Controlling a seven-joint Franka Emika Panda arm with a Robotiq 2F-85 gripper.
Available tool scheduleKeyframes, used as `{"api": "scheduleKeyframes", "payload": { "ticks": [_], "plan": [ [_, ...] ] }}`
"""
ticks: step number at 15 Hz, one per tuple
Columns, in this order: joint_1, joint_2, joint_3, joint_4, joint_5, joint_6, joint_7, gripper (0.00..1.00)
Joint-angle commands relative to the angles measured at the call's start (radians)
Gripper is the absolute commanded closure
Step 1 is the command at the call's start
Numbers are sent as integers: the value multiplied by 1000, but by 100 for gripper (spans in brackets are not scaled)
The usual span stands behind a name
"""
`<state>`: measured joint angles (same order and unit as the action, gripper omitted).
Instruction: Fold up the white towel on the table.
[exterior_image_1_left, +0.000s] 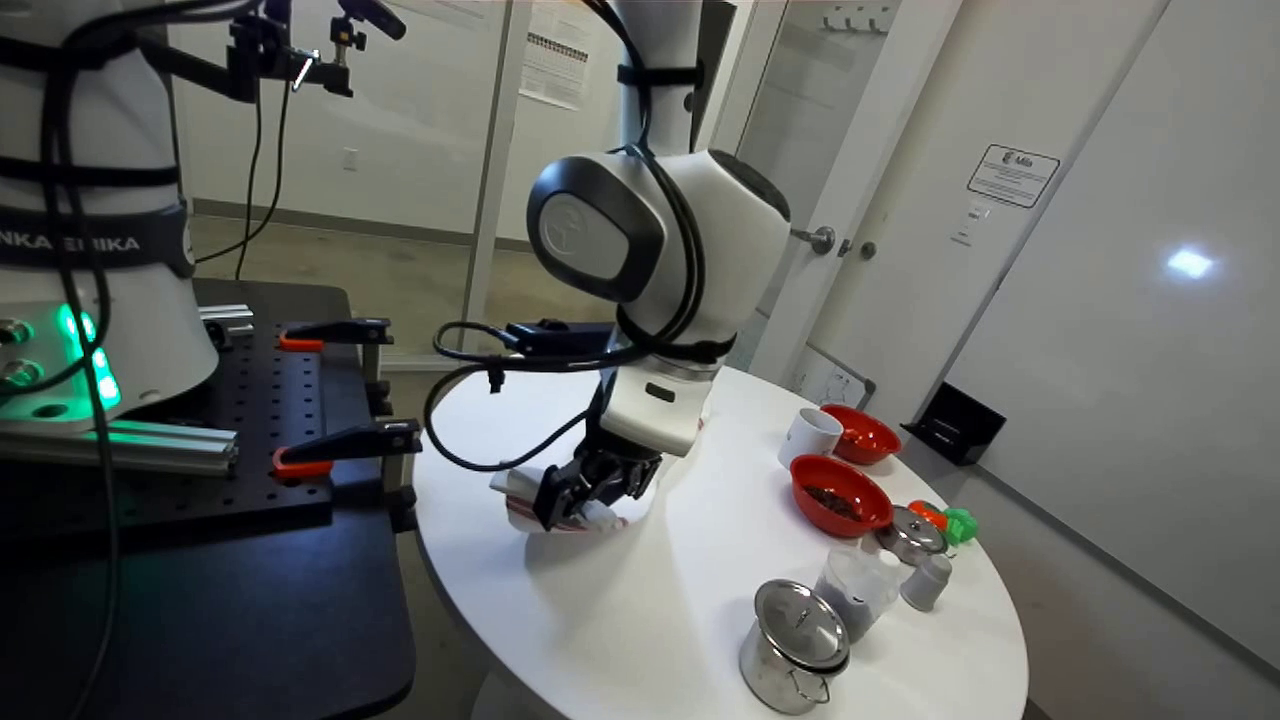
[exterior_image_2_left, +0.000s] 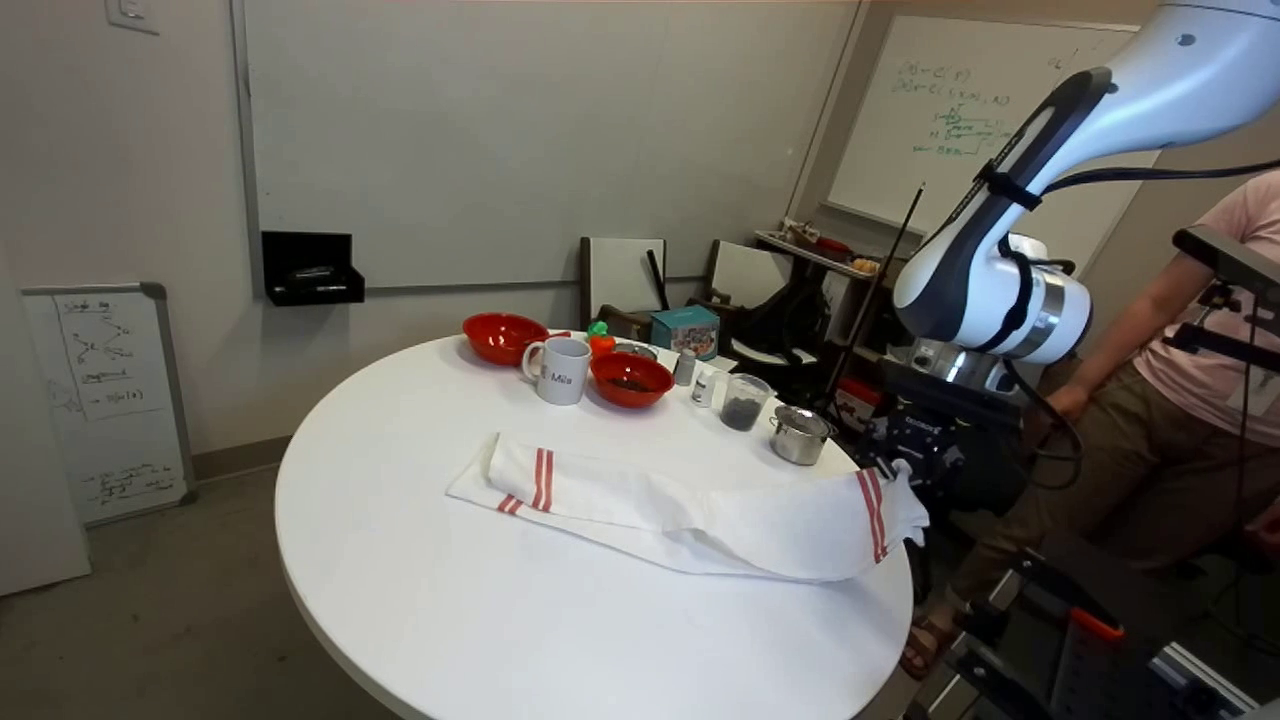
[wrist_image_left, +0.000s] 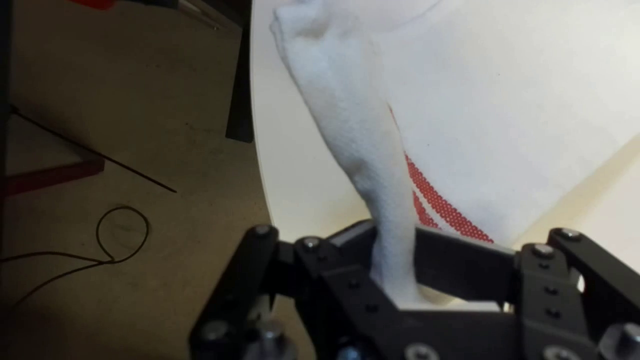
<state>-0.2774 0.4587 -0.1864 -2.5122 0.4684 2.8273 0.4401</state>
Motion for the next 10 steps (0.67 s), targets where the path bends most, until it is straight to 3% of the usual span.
{"api": "scheduleKeyframes", "payload": {
  "ticks": [1, 6, 10],
  "plan": [
    [78, -14, -29, 48, -58, -79, 37, 100],
    [263, 34, -46, 242, -262, -257, 131, 100],
    [328, 78, -11, 420, -354, -420, 152, 100]
  ]
}}
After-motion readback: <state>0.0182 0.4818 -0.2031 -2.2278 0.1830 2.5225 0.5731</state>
